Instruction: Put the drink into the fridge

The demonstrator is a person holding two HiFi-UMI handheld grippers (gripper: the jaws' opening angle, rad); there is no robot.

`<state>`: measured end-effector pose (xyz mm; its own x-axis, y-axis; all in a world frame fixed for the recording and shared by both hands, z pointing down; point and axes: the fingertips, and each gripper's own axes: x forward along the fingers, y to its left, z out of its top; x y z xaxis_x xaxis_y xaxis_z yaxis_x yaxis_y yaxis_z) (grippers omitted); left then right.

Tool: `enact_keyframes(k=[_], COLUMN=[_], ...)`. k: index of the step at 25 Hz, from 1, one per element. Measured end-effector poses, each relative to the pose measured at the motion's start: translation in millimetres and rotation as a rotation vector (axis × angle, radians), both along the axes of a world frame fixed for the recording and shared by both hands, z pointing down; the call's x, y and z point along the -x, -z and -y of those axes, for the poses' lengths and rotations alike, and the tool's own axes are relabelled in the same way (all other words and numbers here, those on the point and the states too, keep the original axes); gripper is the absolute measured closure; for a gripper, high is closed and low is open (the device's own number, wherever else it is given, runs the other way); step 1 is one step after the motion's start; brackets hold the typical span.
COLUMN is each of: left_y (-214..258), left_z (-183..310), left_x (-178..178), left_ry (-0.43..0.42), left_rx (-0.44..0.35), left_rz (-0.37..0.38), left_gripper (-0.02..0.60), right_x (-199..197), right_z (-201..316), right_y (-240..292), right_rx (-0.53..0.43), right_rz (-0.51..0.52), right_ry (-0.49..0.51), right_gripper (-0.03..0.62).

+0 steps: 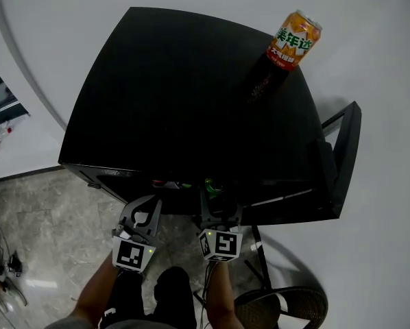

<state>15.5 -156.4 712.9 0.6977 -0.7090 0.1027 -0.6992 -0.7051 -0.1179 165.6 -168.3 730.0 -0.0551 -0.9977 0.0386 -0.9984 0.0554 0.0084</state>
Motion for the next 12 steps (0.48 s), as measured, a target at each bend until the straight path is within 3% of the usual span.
enact_keyframes(k=[12], left_y=[0], left_z=[5], left_x=[0], left_ry=[-0.005], left_rx=[-0.023], left_rz=[0.023], left_gripper=[0.577], right_x=[-5], right_z=[21], right_y=[-10], right_rx=[-0.010], right_rz=[-0.009], right_ry=[-0.022], right_gripper=[0.296])
